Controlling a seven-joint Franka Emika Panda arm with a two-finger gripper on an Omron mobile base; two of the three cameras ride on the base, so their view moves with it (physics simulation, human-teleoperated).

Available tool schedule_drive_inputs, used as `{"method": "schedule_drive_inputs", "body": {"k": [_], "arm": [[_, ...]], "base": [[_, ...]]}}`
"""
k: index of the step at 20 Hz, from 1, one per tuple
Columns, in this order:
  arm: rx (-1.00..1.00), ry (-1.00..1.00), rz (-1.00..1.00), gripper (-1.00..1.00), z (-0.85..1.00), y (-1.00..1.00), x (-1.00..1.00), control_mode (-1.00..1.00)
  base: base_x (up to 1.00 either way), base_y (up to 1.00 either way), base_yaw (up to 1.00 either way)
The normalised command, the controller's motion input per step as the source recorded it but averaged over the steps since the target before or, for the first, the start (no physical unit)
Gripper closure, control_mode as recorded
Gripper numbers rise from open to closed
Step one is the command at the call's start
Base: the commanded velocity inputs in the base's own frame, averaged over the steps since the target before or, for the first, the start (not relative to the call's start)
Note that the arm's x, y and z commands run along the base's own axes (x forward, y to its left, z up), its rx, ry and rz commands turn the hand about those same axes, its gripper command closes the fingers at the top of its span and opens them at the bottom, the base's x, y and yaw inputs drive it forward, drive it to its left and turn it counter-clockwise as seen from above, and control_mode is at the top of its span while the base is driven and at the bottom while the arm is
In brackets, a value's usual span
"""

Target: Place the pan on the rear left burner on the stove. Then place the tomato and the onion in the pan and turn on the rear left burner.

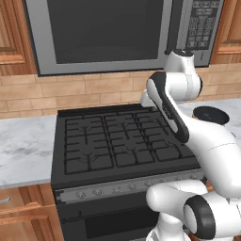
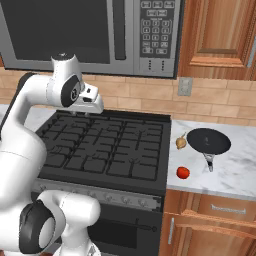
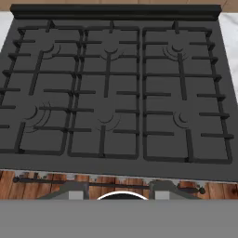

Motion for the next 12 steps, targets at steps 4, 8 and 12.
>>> {"method": "schedule_drive_inputs", "body": {"k": [4,8,12], "arm": [[0.0,0.0,0.0,-1.0,0.0,0.0,-0.03,-1.0],[0.0,-0.01,0.0,-1.0,0.0,-0.17,-0.09,-1.0],[0.0,0.0,-0.01,-1.0,0.0,-0.33,0.0,-1.0]], "base": [[0.0,0.0,0.0],[0.0,0.0,0.0],[0.0,0.0,0.0]]}}
